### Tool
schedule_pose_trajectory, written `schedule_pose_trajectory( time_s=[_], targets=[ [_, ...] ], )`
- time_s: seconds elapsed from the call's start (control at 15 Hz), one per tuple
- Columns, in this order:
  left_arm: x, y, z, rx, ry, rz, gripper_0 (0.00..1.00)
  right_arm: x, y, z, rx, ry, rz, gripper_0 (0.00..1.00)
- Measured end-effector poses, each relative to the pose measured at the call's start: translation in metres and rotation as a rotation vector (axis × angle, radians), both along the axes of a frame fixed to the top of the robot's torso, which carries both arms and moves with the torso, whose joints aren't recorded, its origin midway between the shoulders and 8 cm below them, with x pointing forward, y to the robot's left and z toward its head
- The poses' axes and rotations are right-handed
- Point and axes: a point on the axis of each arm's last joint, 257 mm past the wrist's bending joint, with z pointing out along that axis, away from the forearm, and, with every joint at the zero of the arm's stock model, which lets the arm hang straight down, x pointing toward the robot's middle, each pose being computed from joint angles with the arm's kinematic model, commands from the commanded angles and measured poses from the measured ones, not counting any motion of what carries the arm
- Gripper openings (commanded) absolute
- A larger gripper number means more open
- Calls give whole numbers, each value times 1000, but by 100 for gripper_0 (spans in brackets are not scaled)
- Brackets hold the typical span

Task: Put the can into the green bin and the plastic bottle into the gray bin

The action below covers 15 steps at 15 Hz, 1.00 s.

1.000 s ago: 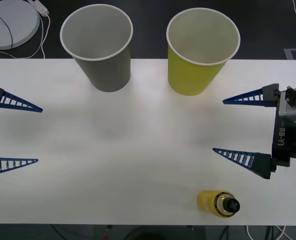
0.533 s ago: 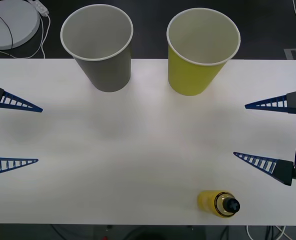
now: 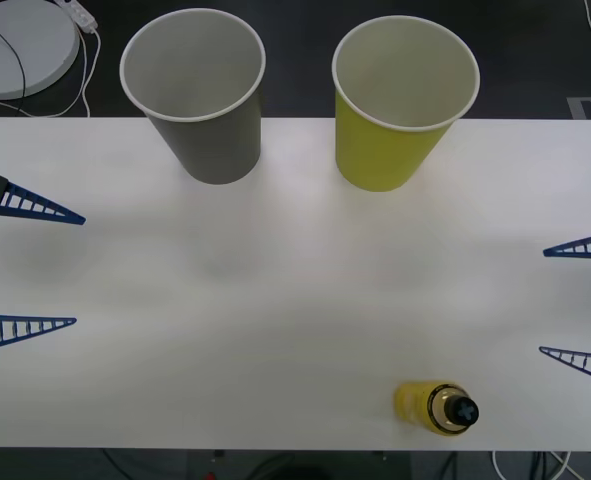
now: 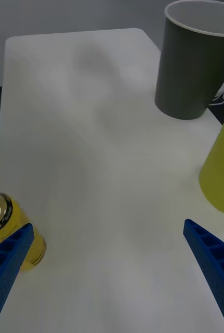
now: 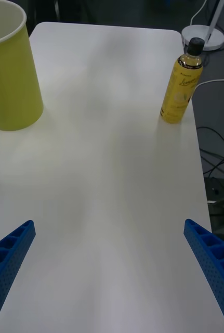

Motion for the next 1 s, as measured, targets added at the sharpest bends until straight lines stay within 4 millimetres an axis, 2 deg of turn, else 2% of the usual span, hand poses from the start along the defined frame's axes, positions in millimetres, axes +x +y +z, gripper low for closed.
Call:
schedule_pose_trajectory(
  time_s=[0.27, 0.47, 1.0],
  targets=[
    [0, 0, 0, 0, 0, 0, 100, -14, -37, -18, -28, -17, 50, 100],
    [0, 0, 0, 0, 0, 0, 100, -25, -55, -32, -49, -34, 83, 100],
    [0, 0, 0, 0, 0, 0, 100, -51, -65, -79, 35, -27, 146, 100]
  ],
)
